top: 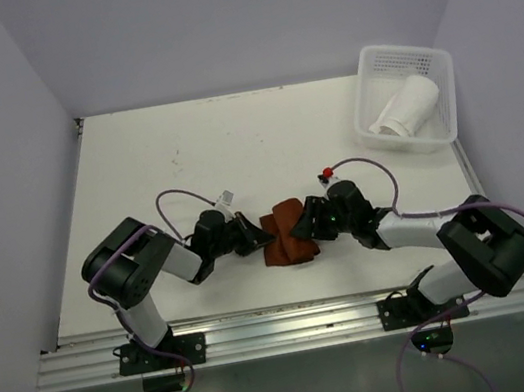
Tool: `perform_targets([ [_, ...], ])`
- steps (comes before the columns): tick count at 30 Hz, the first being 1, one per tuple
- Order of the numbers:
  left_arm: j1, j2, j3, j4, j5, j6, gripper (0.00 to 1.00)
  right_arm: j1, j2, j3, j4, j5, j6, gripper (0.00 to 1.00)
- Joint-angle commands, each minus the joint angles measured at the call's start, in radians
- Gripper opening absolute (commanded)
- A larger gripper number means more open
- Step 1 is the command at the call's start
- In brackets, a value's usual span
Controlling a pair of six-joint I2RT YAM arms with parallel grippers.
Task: Roll the towels
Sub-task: Place the rolled towel into the container
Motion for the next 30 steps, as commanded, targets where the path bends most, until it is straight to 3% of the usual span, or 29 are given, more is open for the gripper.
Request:
perform_targets([
  [1,0.005,-0.015,-0.013,0.045,-0.008,0.028,0.05,0.007,-0.065,0.067,-0.205,0.085,-0.093,0.50],
  [5,0.006,-0.075,-0.015,0.008,-0.028,0.033,0.09,0.038,-0.104,0.161,-0.411,0.199,-0.184,0.32],
  [9,0.012,-0.170,0.000,-0.043,-0.040,0.027,0.13,0.137,-0.073,0.283,-0.569,0.369,-0.299,0.26],
  [13,0.032,-0.207,0.042,-0.090,-0.020,-0.004,0.16,0.263,0.039,0.363,-0.683,0.524,-0.373,0.25],
  [21,0.098,-0.157,0.122,-0.014,0.040,-0.081,0.13,0.400,0.188,0.484,-0.812,0.860,-0.373,0.27],
  [30,0.092,-0.005,0.143,0.209,0.099,-0.234,0.08,0.457,0.232,0.563,-0.881,0.972,-0.285,0.28],
])
